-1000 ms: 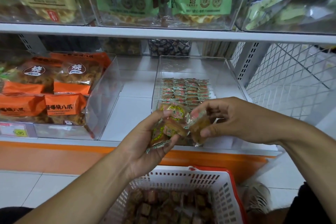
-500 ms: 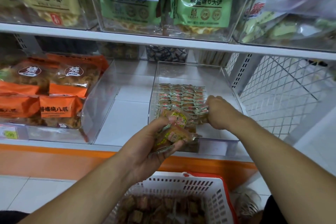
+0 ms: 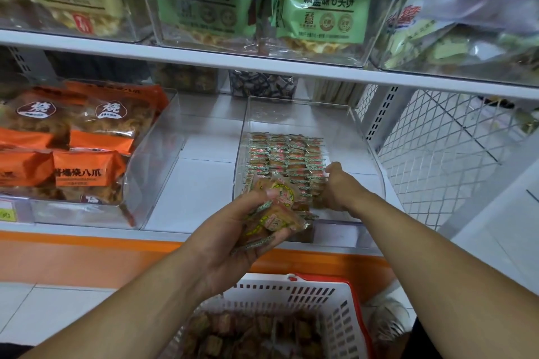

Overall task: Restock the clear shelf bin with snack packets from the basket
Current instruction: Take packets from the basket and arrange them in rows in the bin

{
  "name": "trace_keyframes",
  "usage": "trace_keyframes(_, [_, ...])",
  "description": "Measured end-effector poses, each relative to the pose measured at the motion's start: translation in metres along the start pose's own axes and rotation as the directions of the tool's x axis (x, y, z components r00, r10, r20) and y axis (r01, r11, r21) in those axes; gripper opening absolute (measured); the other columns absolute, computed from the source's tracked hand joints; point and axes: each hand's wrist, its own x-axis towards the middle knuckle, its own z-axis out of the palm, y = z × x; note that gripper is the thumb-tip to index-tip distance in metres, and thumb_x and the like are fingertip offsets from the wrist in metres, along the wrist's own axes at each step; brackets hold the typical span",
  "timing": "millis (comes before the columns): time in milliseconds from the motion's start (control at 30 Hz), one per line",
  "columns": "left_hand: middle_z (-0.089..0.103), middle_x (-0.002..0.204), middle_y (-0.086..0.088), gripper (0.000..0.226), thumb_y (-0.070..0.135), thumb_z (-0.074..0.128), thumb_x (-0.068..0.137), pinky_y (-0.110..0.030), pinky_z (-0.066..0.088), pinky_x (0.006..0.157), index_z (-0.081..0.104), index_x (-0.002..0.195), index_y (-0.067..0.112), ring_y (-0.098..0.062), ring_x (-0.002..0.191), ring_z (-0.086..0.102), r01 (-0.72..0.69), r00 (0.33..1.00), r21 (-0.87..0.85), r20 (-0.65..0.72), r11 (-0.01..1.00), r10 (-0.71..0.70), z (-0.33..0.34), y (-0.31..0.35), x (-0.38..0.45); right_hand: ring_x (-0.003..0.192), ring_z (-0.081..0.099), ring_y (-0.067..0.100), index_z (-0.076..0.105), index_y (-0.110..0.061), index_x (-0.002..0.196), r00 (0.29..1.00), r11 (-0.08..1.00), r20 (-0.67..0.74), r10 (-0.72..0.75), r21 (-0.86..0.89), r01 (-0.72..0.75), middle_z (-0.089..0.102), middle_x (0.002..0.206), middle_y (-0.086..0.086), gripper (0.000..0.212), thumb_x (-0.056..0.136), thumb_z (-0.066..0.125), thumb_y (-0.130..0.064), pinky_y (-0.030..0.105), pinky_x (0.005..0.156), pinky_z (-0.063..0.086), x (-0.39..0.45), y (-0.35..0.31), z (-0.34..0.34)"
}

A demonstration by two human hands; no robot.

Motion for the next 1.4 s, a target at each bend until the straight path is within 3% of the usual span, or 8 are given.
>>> trace_keyframes(133, [0.078,0.105,-0.016,0.031,0.023,0.088,0.057,-0.026,0.06,0.053,0.084,0.088,0.016,-0.029,0.087,0.078,-0.012,1.0,-0.027,0.008,1.0,0.013,0.002,0.001,-0.002,0.117,0.058,0.032,0.044,-0.016,0.144,0.964,0.97,-0.135,-0.227,-0.121,0.212,0.052,0.135,0.014,0.059,0.09,0.063,0.0,0.032,0.094,0.046,-0.024,-0.007,-0.021])
trace_keyframes(233, [0.078,0.106,-0.016,0.03,0.024,0.087,0.059,-0.025,0.06,0.053,0.084,0.088,0.015,-0.026,0.087,0.078,-0.045,0.999,-0.046,0.025,0.998,0.046,0.004,0.004,-0.004,0.084,0.065,0.01,0.068,-0.035,0.106,0.866,0.847,-0.239,-0.439,0.212,0.488,0.069,0.1,-0.01,0.023,0.087,0.071,-0.048,0.031,0.075,0.05,-0.067,-0.022,-0.039])
trace_keyframes(300, [0.078,0.107,-0.015,0.03,0.026,0.084,0.063,-0.025,0.061,0.057,0.084,0.091,0.015,-0.022,0.086,0.078,-0.081,0.995,-0.052,0.051,0.995,0.084,0.004,0.006,-0.006,0.07,0.064,0.007,0.07,-0.038,0.097,0.815,0.719,-0.123,-0.567,0.41,0.562,0.07,0.087,-0.011,0.044,0.071,0.07,-0.074,0.031,0.066,0.053,-0.1,-0.03,-0.044])
trace_keyframes(433, [0.076,0.11,-0.017,0.03,0.028,0.076,0.075,-0.026,0.062,0.063,0.082,0.1,0.011,-0.022,0.083,0.076,-0.11,0.992,-0.075,0.049,0.991,0.114,0.002,0.005,-0.006,0.079,0.068,0.005,0.07,-0.037,0.1,0.713,0.65,-0.074,-0.698,0.352,0.673,0.071,0.092,-0.015,0.037,0.071,0.084,-0.055,0.027,0.071,0.058,-0.13,-0.033,-0.036])
trace_keyframes(600, [0.076,0.111,-0.017,0.046,0.03,0.079,0.069,-0.027,0.062,0.058,0.078,0.111,0.013,-0.024,0.093,0.077,-0.091,0.996,-0.05,0.007,0.995,0.091,-0.001,0.002,-0.005,0.078,0.073,0.013,0.074,-0.022,0.098,0.801,0.587,-0.044,-0.597,0.657,0.473,0.076,0.088,-0.003,0.017,0.083,0.079,-0.015,0.027,0.072,0.06,-0.124,-0.025,-0.028])
trace_keyframes(800, [0.072,0.122,-0.016,0.073,0.033,0.081,0.072,-0.027,0.06,0.059,0.06,0.138,0.012,-0.02,0.095,0.074,-0.152,0.988,-0.024,-0.028,0.988,0.152,-0.004,0.003,-0.002,0.078,0.073,0.024,0.063,-0.003,0.118,0.908,0.248,0.114,-0.403,0.969,-0.012,0.074,0.102,0.018,0.029,0.09,0.065,-0.003,0.027,0.066,0.061,-0.116,-0.025,-0.032])
trace_keyframes(1067, [0.071,0.127,-0.015,0.06,0.035,0.085,0.075,-0.027,0.059,0.062,0.067,0.13,0.018,-0.026,0.11,0.072,-0.185,0.982,0.06,0.055,0.981,0.181,-0.004,-0.001,-0.004,0.092,0.074,0.03,0.06,-0.039,0.134,0.912,0.446,0.034,-0.408,0.88,0.167,0.073,0.107,0.015,0.046,0.096,0.065,-0.013,0.039,0.076,0.063,-0.12,-0.024,-0.027])
trace_keyframes(1400, [0.074,0.106,-0.014,0.067,0.036,0.085,0.066,-0.028,0.059,0.057,0.066,0.126,0.014,-0.022,0.089,0.075,-0.189,0.982,0.07,-0.018,0.98,0.19,-0.006,-0.001,-0.002,0.089,0.075,0.025,0.067,-0.012,0.112,0.915,0.342,-0.076,-0.397,0.912,0.225,0.07,0.099,0.01,0.028,0.089,0.066,0.005,0.037,0.078,0.063,-0.114,-0.02,-0.037])
